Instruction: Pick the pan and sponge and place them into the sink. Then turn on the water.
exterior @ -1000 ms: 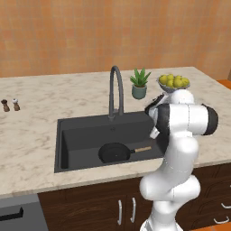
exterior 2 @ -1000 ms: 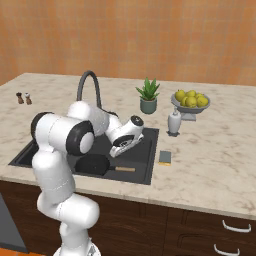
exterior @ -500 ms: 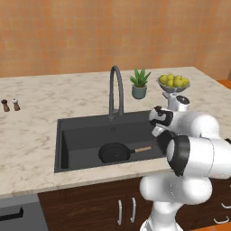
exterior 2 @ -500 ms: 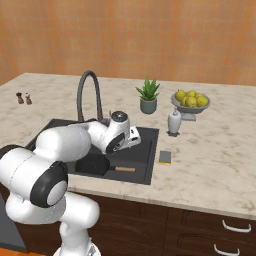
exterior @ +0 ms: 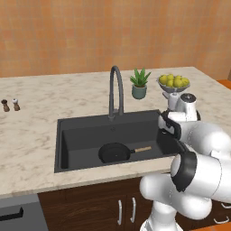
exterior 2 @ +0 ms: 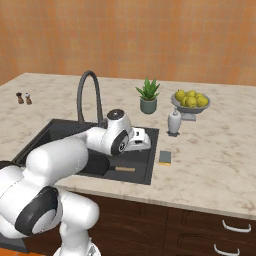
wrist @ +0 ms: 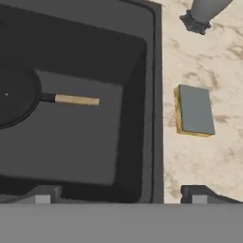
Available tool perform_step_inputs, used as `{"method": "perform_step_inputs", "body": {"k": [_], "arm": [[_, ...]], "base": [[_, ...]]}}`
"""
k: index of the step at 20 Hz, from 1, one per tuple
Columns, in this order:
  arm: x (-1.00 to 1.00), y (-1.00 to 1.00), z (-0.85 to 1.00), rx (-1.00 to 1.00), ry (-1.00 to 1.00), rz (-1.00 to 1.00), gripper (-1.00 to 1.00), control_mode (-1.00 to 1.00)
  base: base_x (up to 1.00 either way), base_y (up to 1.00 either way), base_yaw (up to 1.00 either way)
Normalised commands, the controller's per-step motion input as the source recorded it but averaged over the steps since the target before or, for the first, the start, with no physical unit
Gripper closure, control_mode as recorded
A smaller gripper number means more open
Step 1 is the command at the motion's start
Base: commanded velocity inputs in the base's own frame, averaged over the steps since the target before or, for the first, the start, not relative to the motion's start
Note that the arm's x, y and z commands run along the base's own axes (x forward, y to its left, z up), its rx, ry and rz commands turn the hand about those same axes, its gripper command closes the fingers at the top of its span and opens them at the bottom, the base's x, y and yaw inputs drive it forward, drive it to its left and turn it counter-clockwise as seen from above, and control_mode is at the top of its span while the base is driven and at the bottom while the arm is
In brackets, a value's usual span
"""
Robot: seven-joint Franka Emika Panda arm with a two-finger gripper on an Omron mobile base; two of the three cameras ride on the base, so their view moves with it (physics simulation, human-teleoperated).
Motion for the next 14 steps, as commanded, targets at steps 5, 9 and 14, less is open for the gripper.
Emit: {"method": "perform_step_inputs", "body": {"k": [5, 9, 14], "arm": [[0.08, -0.93, 0.05, 0.08, -0.01, -0.11, -1.00, -1.00], [0.15, -0.71, 0.02, 0.14, 0.00, -0.02, -1.00, -1.00], [0.15, -0.45, 0.00, 0.13, 0.00, 0.00, -1.00, -1.00]], "base": [[0.00, 0.00, 0.00], [0.00, 0.00, 0.00], [0.00, 0.00, 0.00]]}}
